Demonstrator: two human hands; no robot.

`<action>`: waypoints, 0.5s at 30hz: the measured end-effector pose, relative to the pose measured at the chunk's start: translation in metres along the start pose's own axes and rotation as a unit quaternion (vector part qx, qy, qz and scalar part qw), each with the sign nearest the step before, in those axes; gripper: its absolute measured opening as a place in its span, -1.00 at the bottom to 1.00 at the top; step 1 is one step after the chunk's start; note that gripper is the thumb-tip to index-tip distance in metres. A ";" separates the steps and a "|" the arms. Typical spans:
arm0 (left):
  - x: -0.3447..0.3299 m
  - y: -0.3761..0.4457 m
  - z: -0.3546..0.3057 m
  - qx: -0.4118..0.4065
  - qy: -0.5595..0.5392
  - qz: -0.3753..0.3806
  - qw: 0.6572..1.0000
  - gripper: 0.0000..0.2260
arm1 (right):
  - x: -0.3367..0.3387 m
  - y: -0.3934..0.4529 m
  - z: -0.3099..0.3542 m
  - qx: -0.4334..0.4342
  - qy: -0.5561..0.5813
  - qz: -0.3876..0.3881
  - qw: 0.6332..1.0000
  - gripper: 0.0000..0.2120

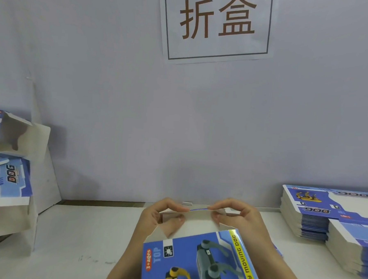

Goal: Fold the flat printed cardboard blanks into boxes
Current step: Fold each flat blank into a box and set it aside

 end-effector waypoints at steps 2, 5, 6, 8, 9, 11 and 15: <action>-0.003 -0.001 -0.002 0.004 -0.002 -0.007 1.000 -0.95 | 0.003 -0.003 -0.001 -0.002 -0.011 0.001 1.000 -0.82; -0.003 -0.005 -0.007 -0.013 -0.048 -0.063 0.997 -0.87 | -0.001 -0.003 0.007 -0.021 -0.001 0.049 0.999 -0.82; -0.003 -0.006 -0.008 -0.021 -0.069 -0.094 0.993 -0.85 | -0.004 -0.003 0.006 -0.016 0.004 0.098 0.995 -0.76; 0.000 -0.009 -0.011 -0.051 -0.098 -0.166 0.980 -0.87 | 0.001 -0.016 0.007 0.017 -0.006 0.179 0.984 -0.47; 0.002 -0.011 -0.014 -0.069 -0.108 -0.197 0.972 -0.89 | 0.004 -0.017 0.010 0.029 -0.034 0.213 0.976 -0.23; 0.005 -0.013 -0.018 -0.092 -0.126 -0.244 0.957 -0.90 | 0.006 -0.011 0.021 0.019 -0.093 0.247 0.964 0.02; 0.004 -0.011 -0.022 -0.091 -0.158 -0.268 0.946 -0.84 | 0.014 -0.007 0.015 0.085 0.007 0.151 0.985 -0.41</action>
Point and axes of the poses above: each hand's wrist, its own y-axis towards the middle knuckle, its own x-axis out of the back of the hand, z = x × y, the point moved 2 cm from there along y, towards the middle knuckle, and after that the axes turned 10 degrees about -y, right-handed, at the moved point
